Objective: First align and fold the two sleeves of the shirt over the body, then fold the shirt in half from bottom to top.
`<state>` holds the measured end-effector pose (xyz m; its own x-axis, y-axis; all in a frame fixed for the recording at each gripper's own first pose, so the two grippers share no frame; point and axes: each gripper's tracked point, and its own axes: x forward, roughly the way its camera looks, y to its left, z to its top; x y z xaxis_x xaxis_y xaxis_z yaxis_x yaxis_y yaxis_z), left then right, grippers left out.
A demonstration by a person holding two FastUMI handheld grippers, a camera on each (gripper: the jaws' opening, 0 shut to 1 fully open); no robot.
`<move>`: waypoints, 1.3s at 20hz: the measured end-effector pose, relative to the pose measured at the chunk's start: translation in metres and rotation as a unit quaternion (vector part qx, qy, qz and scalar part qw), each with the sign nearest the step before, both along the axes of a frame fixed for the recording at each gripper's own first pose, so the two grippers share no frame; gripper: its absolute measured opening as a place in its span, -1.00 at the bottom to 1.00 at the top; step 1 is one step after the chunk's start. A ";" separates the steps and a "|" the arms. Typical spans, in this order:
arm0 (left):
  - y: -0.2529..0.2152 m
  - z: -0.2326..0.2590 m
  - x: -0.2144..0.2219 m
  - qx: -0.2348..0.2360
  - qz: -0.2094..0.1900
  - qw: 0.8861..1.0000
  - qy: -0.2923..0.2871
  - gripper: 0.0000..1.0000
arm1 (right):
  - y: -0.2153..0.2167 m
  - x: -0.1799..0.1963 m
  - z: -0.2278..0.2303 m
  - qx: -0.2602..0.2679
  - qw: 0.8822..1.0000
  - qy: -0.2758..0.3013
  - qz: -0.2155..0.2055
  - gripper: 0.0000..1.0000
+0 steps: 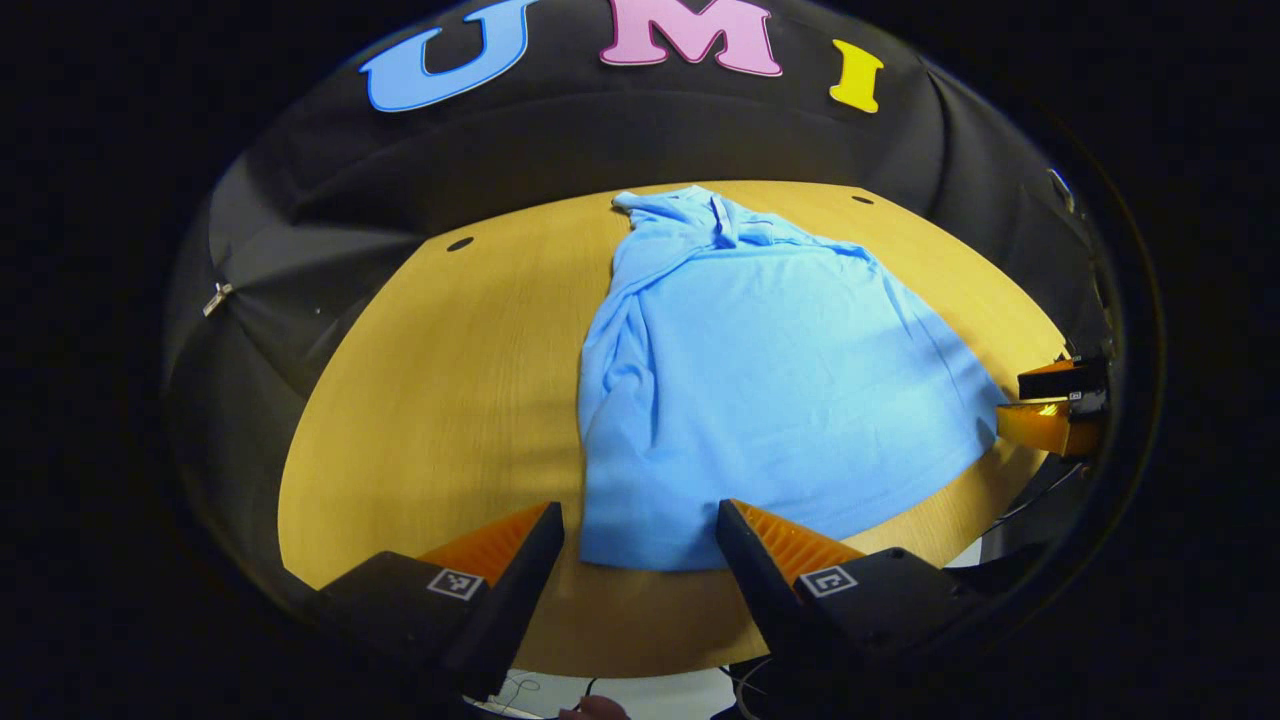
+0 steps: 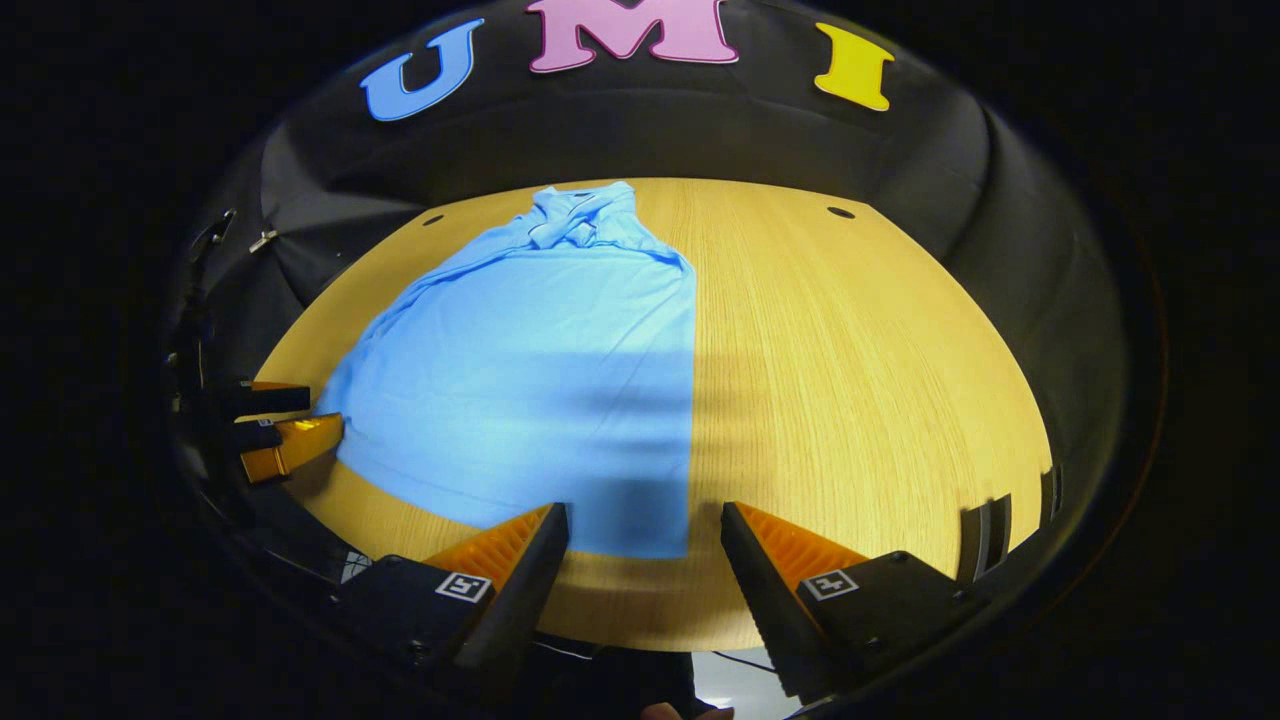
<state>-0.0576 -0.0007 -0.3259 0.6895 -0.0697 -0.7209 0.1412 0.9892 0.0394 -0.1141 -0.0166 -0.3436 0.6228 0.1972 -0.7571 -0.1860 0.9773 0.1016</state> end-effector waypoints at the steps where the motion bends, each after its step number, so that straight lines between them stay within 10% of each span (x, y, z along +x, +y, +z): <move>1: -0.001 0.001 0.001 -0.001 -0.002 1.000 -0.001 0.99 | 0.001 0.000 -0.004 -0.005 1.000 0.004 0.002 0.92; 5: -0.005 -0.003 -0.002 -0.033 0.003 0.999 0.008 1.00 | 0.007 0.006 -0.005 -0.014 1.000 -0.005 0.010 0.94; 7: -0.007 -0.003 -0.003 -0.047 0.017 0.999 0.013 0.69 | 0.015 0.007 -0.005 -0.012 1.000 -0.009 0.016 0.92; 14: -0.032 0.000 -0.001 -0.045 0.004 0.999 0.011 -0.70 | 0.033 0.011 -0.002 0.009 1.000 -0.007 0.020 -0.82; 26: -0.038 0.080 0.071 -0.088 0.066 0.991 -0.073 -0.88 | 0.035 0.097 0.077 0.073 0.993 -0.097 0.008 -0.91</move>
